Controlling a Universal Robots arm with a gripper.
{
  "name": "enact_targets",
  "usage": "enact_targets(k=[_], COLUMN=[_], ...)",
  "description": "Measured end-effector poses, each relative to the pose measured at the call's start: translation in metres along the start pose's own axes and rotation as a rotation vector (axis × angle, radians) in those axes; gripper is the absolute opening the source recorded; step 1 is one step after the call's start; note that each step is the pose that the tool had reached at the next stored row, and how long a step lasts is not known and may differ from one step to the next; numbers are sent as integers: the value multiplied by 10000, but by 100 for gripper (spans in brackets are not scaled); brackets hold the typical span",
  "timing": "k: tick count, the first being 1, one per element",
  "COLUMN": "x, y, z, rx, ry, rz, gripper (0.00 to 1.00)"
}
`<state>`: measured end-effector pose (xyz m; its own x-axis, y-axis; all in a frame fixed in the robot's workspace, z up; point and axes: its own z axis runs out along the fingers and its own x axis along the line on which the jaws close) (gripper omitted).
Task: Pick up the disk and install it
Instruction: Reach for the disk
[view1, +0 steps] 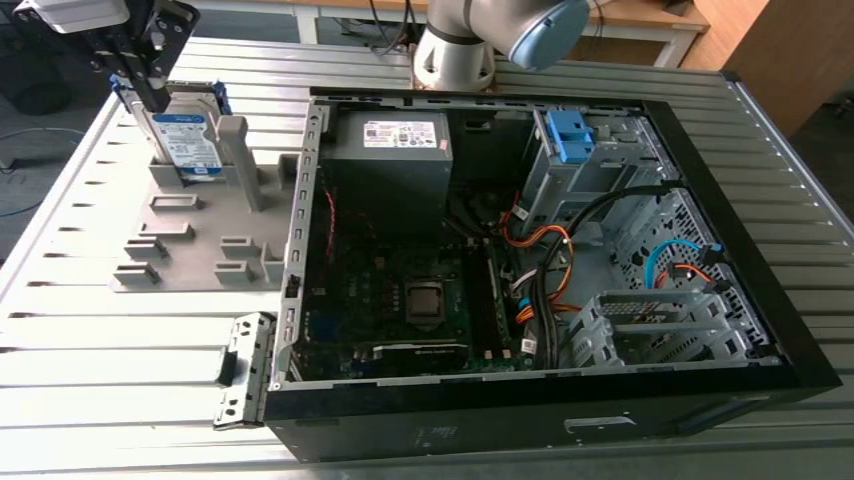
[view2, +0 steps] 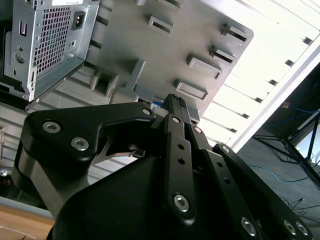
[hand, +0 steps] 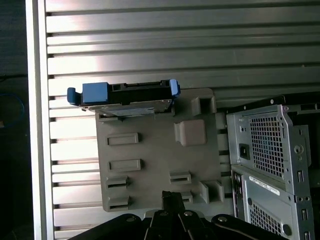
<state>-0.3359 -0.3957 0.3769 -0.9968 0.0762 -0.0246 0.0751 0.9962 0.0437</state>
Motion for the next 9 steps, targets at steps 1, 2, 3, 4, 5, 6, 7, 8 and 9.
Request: enact_targets(k=[1, 2, 3, 4, 5, 6, 7, 8, 9], x=[3, 5, 8, 12, 15, 18, 21, 24, 27], y=[0, 0, -1, -1, -1, -1, -2, -2, -2], z=[1, 1, 1, 2, 3, 3, 4, 5, 6], rx=[0, 0, 0, 0, 0, 0, 0, -1, -1], ry=[0, 0, 0, 0, 0, 0, 0, -1, -1], rz=[0, 0, 0, 0, 0, 0, 0, 0, 0], gripper=[11, 11, 11, 11, 11, 11, 11, 11, 11])
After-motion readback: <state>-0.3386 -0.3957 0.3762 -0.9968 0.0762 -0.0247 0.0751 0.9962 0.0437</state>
